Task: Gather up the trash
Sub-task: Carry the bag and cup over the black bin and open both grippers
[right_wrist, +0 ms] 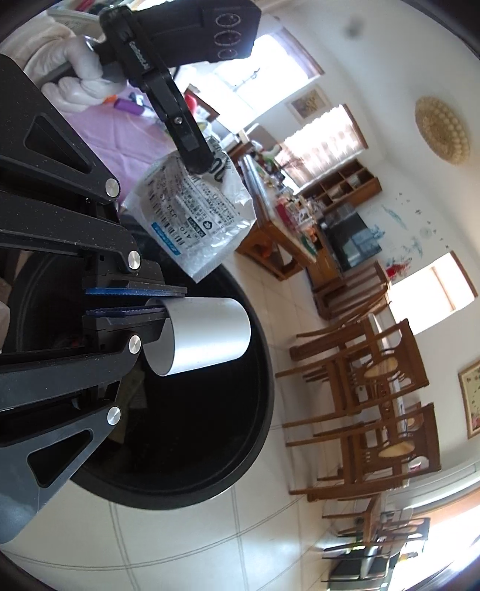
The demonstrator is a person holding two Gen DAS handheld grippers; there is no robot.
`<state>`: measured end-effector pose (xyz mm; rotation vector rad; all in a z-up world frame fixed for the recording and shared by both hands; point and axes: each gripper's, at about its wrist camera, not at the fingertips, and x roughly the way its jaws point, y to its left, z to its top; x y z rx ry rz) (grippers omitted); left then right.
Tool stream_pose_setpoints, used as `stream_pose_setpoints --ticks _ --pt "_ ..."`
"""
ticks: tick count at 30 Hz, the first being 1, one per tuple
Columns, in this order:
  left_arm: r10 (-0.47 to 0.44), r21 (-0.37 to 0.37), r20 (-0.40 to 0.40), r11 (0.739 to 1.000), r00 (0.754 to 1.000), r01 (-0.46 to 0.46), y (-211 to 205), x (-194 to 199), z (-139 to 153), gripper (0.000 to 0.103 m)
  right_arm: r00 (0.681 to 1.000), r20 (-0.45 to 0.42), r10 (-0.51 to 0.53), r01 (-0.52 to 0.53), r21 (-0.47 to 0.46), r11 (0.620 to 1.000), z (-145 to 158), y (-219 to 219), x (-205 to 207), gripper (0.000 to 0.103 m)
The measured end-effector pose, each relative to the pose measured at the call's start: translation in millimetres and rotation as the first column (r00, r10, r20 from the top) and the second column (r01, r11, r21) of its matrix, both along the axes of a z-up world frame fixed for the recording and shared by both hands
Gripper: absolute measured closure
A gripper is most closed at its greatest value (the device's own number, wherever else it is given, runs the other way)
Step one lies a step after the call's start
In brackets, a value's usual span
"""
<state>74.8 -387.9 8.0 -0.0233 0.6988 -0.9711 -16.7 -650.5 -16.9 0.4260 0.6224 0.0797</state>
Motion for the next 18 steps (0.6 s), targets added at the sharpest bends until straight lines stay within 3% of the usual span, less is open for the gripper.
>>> stream_pose_setpoints --ticks 9,18 --pt "-0.035 0.122 -0.028 0.992 0.999 0.038 -25.1 2.0 -40.7 0.085 0.998 -0.056 -0.008 0.01 0.033 0.999 -41.0 -8.2 2.6 0.097" --pt "-0.023 0.217 0.057 0.976 0.998 0.01 -20.7 -15.3 -31.0 0.079 0.998 -0.07 -0.012 0.014 0.026 1.0 -41.9 4.5 5.9 0.094"
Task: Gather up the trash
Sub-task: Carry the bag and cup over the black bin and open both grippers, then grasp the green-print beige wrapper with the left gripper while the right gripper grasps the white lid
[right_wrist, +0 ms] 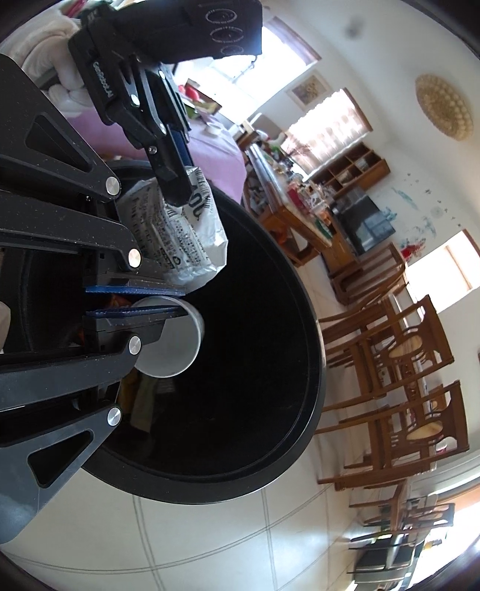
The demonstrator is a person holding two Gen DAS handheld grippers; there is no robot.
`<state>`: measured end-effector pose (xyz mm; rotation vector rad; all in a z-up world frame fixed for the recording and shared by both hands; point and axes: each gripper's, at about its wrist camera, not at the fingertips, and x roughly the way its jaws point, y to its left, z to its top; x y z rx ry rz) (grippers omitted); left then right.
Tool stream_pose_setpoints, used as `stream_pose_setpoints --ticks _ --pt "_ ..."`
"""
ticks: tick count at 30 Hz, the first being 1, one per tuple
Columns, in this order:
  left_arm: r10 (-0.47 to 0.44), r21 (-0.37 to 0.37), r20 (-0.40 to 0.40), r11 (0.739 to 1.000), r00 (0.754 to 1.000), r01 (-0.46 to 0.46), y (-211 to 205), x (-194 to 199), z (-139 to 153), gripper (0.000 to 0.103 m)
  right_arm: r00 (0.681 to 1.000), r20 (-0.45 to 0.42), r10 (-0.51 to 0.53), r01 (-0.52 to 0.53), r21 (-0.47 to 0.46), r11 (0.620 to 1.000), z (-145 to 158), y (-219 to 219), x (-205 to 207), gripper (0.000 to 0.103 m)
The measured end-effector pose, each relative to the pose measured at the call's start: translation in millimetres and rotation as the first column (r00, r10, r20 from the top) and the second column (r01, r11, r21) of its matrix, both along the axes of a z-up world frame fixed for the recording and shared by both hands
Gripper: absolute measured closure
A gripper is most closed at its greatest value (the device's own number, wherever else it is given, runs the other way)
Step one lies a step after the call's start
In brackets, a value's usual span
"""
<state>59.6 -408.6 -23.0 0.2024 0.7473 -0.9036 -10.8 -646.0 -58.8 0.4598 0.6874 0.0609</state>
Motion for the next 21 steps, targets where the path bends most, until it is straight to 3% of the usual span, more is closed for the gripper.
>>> stream_pose_setpoints --ticks 2,4,5,6,7,10,13,17,21 --pt "0.005 0.008 0.023 1.0 1.0 -0.005 5.7 -5.8 2.9 0.075 1.0 -0.001 -0.004 0.004 -0.003 1.0 0.8 0.9 0.0 0.093" --pt "0.023 0.009 0.056 1.0 0.998 -0.023 13.8 -11.9 8.0 0.056 1.0 0.001 -0.006 0.006 -0.002 1.0 2.4 1.8 1.8 0.086" --pt "0.033 0.005 0.074 0.999 0.997 -0.034 17.7 -14.1 11.0 0.041 1.0 0.003 -0.006 0.006 -0.003 1.0 3.7 4.4 1.0 0.076" --pt "0.043 -0.002 0.092 0.999 0.995 -0.043 22.4 -17.0 13.9 0.033 1.0 0.008 -0.006 0.006 -0.005 1.0 5.9 7.0 0.1 0.069" --pt "0.052 -0.01 0.111 0.999 0.993 -0.051 28.6 -20.2 17.8 0.033 1.0 0.013 -0.005 0.005 -0.011 1.0 7.9 10.1 -0.6 0.062" --pt "0.071 -0.018 0.14 0.997 0.988 -0.069 43.9 -25.5 27.4 0.032 1.0 0.026 0.001 0.0 -0.024 1.0 15.3 21.2 -0.5 0.059" --pt "0.096 -0.039 0.165 0.995 0.982 -0.09 61.9 -28.3 38.1 0.023 0.999 0.044 0.015 -0.013 -0.036 0.999 26.7 34.6 6.9 0.045" --pt "0.128 -0.053 0.209 0.991 0.969 -0.12 85.7 -31.8 49.0 0.022 0.997 0.06 0.047 -0.044 -0.059 0.997 40.5 62.9 16.5 0.039" --pt "0.165 -0.067 0.205 0.986 0.965 -0.155 115.0 -28.7 55.7 0.018 0.993 0.075 0.087 -0.081 -0.084 0.993 53.3 97.7 30.8 0.035"
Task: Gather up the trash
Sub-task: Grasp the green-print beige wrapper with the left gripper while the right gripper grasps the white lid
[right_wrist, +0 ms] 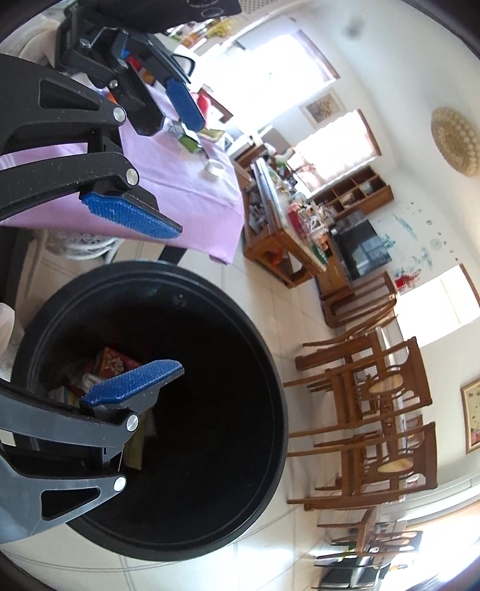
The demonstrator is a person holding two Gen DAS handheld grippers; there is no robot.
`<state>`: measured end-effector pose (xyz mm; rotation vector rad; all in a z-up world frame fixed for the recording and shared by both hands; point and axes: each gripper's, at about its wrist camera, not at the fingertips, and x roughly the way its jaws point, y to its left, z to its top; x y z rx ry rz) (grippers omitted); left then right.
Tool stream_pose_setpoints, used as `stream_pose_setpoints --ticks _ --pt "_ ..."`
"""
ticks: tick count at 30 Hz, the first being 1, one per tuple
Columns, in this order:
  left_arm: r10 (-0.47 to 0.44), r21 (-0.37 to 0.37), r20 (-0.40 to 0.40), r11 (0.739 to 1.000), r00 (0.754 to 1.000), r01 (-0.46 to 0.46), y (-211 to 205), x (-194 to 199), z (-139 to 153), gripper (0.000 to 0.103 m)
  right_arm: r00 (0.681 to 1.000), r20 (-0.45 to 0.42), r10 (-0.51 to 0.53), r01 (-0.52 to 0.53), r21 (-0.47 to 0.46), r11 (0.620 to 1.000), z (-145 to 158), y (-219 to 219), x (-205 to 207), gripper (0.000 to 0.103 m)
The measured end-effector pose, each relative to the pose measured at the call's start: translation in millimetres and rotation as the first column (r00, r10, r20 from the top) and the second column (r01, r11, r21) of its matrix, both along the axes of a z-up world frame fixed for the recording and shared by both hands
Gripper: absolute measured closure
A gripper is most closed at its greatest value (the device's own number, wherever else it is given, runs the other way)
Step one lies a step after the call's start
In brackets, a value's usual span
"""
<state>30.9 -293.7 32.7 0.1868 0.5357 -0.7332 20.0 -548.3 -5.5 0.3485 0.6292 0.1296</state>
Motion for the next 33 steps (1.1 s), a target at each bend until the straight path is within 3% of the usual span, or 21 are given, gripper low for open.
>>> stream_pose_setpoints --ticks 6,10,13,18,22,26,29,33 --pt "0.099 -0.009 0.002 0.995 0.995 -0.099 64.3 15.6 3.5 0.014 0.996 0.014 0.088 -0.088 -0.021 0.996 15.0 64.5 30.8 0.03" --pt "0.234 -0.033 -0.02 0.972 0.972 -0.234 127.9 43.0 7.0 0.014 0.987 0.006 0.163 -0.162 -0.049 0.985 23.9 115.4 57.5 0.03" --pt "0.36 -0.054 -0.082 0.93 0.929 -0.365 186.5 73.6 6.2 0.014 0.976 0.002 0.218 -0.217 -0.072 0.974 28.2 153.9 75.1 0.03" --pt "0.554 -0.022 -0.172 0.824 0.814 -0.566 271.0 135.0 -10.1 0.014 0.954 -0.018 0.3 -0.299 -0.129 0.945 35.9 214.4 113.0 0.027" --pt "0.601 0.028 -0.257 0.787 0.757 -0.616 302.5 176.8 -31.0 0.014 0.933 -0.062 0.353 -0.359 -0.184 0.915 33.5 263.0 156.1 0.027" --pt "0.604 0.054 -0.317 0.781 0.732 -0.622 315.0 202.8 -44.7 0.014 0.922 -0.132 0.364 -0.387 -0.265 0.883 18.9 307.7 207.4 0.027" --pt "0.606 0.089 -0.305 0.787 0.735 -0.611 312.1 209.4 -47.7 0.014 0.918 -0.179 0.355 -0.395 -0.32 0.861 1.4 336.2 242.4 0.028" --pt "0.604 0.123 -0.312 0.791 0.733 -0.6 307.3 220.4 -52.3 0.014 0.913 -0.233 0.335 -0.401 -0.357 0.844 -29.3 353.0 274.4 0.037"
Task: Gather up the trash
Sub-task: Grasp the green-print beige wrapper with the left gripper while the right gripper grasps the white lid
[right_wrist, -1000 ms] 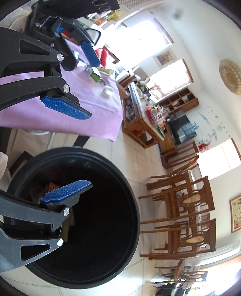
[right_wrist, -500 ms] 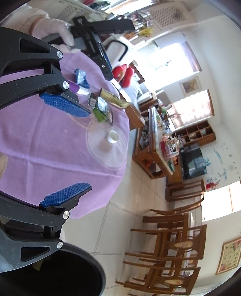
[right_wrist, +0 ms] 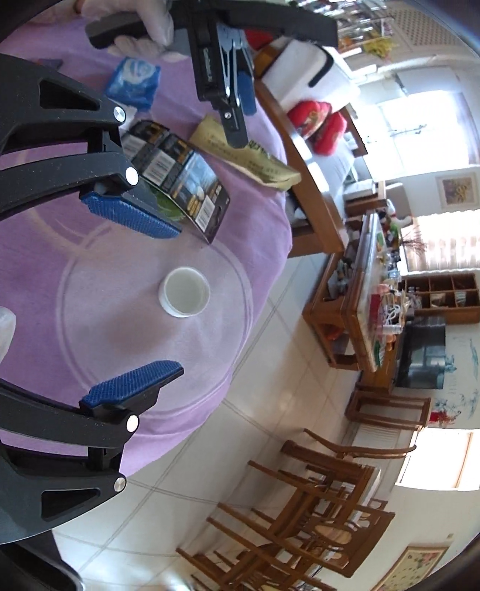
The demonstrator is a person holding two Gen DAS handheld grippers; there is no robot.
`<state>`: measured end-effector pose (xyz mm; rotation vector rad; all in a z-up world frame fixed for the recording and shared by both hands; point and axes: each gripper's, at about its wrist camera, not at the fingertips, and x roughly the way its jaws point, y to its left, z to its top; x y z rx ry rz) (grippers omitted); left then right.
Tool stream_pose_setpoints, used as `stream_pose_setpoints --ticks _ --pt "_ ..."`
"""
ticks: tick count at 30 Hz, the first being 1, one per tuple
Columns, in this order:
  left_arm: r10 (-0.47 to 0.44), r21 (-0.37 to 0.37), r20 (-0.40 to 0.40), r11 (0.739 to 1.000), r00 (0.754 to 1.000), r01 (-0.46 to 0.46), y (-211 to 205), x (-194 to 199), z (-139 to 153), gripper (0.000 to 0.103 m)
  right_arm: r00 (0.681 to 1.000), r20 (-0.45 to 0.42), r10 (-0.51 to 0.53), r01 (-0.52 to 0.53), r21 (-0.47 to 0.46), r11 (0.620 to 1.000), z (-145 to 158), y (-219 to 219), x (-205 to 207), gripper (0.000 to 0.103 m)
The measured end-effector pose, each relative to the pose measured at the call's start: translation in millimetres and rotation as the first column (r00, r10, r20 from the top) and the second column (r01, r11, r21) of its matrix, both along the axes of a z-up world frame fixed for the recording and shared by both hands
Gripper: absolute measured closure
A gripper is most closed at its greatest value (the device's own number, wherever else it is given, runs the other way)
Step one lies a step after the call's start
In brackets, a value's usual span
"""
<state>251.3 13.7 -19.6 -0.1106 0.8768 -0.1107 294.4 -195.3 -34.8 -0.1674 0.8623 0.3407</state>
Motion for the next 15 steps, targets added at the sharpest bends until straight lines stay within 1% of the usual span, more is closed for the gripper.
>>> stream_pose_setpoints --ticks 4,5,8,9,10,11,12,13,15 --pt "0.001 0.007 -0.049 1.0 0.999 0.0 -2.2 9.1 -9.7 0.014 1.0 -0.014 0.015 -0.015 -0.025 1.0 -18.9 17.9 15.8 0.037" --pt "-0.002 0.009 -0.045 1.0 0.999 0.002 -3.3 8.8 -10.1 0.014 1.0 -0.012 0.018 -0.018 -0.042 0.999 -21.7 22.3 18.2 0.037" --pt "-0.016 0.067 -0.051 0.998 0.999 0.019 -10.6 8.2 -11.9 0.015 1.0 -0.013 0.017 -0.018 -0.087 0.996 -29.2 25.9 21.7 0.045" --pt "-0.019 0.082 -0.042 0.996 0.999 0.022 -12.4 6.2 -11.6 0.025 1.0 -0.01 0.013 -0.014 -0.099 0.995 -31.9 26.9 22.7 0.05" --pt "-0.017 0.107 -0.033 0.994 0.999 0.021 -13.6 3.3 -11.2 0.03 1.0 -0.001 0.011 -0.011 -0.115 0.993 -32.6 28.2 22.5 0.053" --pt "-0.021 0.121 -0.025 0.992 0.999 0.024 -13.9 1.2 -9.8 0.045 1.0 0.005 0.009 -0.008 -0.126 0.992 -33.6 28.7 22.8 0.058" --pt "-0.032 0.117 -0.025 0.993 0.999 0.035 -12.4 0.2 -10.1 0.053 1.0 0.005 0.007 -0.006 -0.122 0.992 -34.3 24.4 21.6 0.063" --pt "-0.04 0.105 -0.026 0.994 0.999 0.043 -10.8 -1.2 -10.3 0.056 1.0 0.005 0.004 -0.003 -0.117 0.993 -34.5 23.6 22.1 0.065" --pt "-0.045 0.083 -0.029 0.995 0.999 0.047 -7.6 -0.6 -11.3 0.061 1.0 -0.001 0.006 -0.006 -0.107 0.994 -35.4 20.5 22.2 0.065"
